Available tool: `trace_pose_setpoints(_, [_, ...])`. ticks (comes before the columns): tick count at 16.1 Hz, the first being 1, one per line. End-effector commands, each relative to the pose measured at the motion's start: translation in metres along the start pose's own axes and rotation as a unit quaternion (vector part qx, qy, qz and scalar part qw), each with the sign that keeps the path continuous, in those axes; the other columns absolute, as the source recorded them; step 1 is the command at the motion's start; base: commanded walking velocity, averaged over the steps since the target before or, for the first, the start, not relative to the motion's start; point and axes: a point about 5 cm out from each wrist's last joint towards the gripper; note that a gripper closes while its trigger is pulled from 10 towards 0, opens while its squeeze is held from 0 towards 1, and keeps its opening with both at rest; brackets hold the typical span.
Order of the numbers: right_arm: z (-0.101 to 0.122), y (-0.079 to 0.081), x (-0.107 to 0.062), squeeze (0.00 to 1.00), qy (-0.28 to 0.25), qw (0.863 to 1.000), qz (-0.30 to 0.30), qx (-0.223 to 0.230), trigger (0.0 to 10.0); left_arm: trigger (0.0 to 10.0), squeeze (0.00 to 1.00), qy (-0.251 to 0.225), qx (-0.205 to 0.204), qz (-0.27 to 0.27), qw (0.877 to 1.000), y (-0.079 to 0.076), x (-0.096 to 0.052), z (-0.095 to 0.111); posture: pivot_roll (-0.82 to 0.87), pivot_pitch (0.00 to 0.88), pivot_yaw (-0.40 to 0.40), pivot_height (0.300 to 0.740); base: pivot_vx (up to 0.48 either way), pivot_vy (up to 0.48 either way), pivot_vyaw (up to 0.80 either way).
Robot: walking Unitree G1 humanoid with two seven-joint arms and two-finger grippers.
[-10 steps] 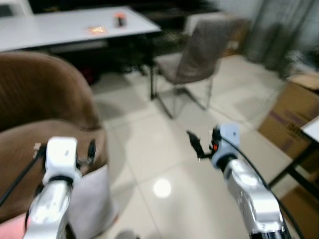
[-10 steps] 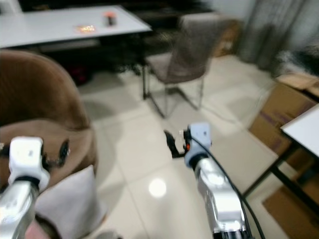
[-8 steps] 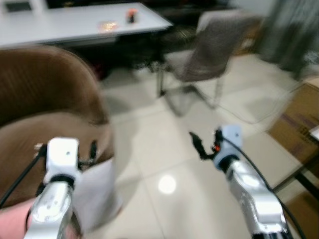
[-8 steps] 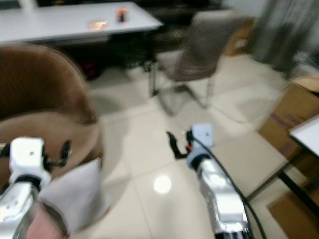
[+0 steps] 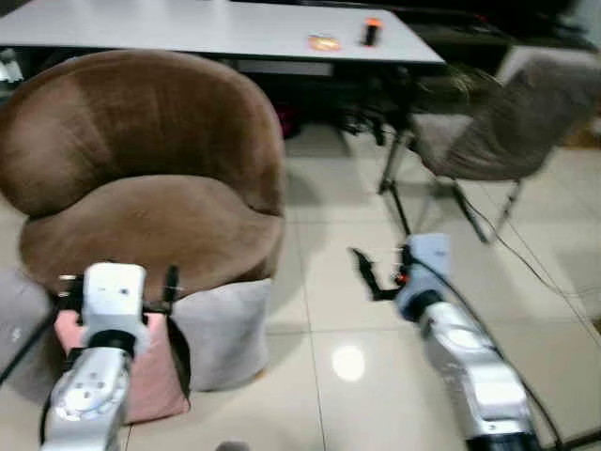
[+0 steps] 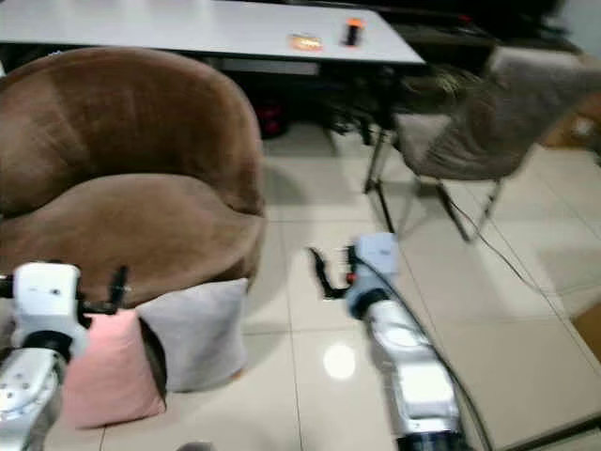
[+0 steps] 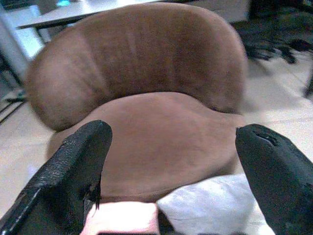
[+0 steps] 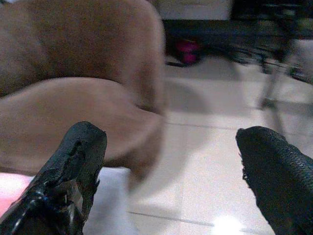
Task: Move the pillow to the sofa from floor
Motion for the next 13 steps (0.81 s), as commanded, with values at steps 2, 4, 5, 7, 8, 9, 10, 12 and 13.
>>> trace_pose_setpoints(2, [0.005, -0.014, -0.001, 1.00, -0.011, 0.999, -0.043, -0.016, 10.0, 10.0, 0.00, -0.015, -0.011, -0.004, 1.000, -0.002, 0.002, 0.006, 0.00, 0.000, -0.050, 0.740, 0.171, 0.000, 0.40])
trace_pose_setpoints(4, [0.003, -0.020, 0.000, 1.00, 0.001, 0.996, -0.077, -0.036, 10.0, 10.0, 0.00, -0.014, -0.008, -0.004, 1.000, 0.000, 0.003, 0.005, 0.00, 0.000, -0.047, 0.740, 0.352, 0.000, 0.00])
trace_pose_setpoints(5, [0.003, -0.021, 0.000, 1.00, 0.002, 0.995, -0.087, -0.042, 10.0, 10.0, 0.00, -0.014, -0.004, -0.003, 1.000, 0.001, 0.004, 0.004, 0.00, 0.000, -0.047, 0.740, 0.352, 0.000, 0.00])
trace_pose_setpoints(7, [0.003, -0.024, 0.000, 1.00, -0.003, 0.994, -0.100, -0.046, 10.0, 10.0, 0.00, -0.015, -0.001, -0.001, 1.000, 0.003, 0.004, 0.004, 0.00, 0.000, -0.047, 0.740, 0.349, 0.000, 0.00])
trace_pose_setpoints(8, [0.005, -0.026, 0.000, 1.00, -0.015, 0.992, -0.110, -0.052, 10.0, 10.0, 0.00, -0.017, -0.001, -0.001, 1.000, 0.003, 0.005, 0.004, 0.00, 0.000, -0.047, 0.740, 0.345, 0.000, 0.00])
trace_pose_setpoints(9, [0.005, -0.028, 0.000, 1.00, -0.018, 0.991, -0.120, -0.055, 10.0, 10.0, 0.00, -0.017, -0.001, -0.001, 1.000, 0.004, 0.005, 0.005, 0.00, 0.000, -0.048, 0.740, 0.341, 0.000, 0.00])
trace_pose_setpoints(10, [0.005, -0.029, 0.000, 1.00, -0.020, 0.991, -0.124, -0.053, 10.0, 10.0, 0.00, -0.018, -0.003, 0.000, 1.000, 0.003, 0.005, 0.005, 0.00, 0.000, -0.048, 0.740, 0.341, 0.000, 0.00])
trace_pose_setpoints(12, [0.006, -0.033, 0.001, 1.00, -0.023, 0.990, -0.129, -0.059, 10.0, 10.0, 0.00, -0.020, -0.006, 0.001, 1.000, 0.004, 0.005, 0.005, 0.01, 0.000, -0.055, 0.740, 0.341, 0.000, 0.00])
trace_pose_setpoints(13, [0.006, -0.033, 0.001, 1.00, -0.023, 0.990, -0.129, -0.059, 10.0, 10.0, 0.00, -0.020, -0.006, 0.001, 1.000, 0.004, 0.005, 0.005, 0.01, 0.000, -0.055, 0.740, 0.341, 0.000, 0.00])
Point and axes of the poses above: a point about 5 cm out from each wrist's last joint towards the gripper, its own x axis pointing out of the wrist towards the gripper, its own z axis along the axis of the wrist's last joint, y = z × x, and after that the axes turned 8 degrees about x, right-handed
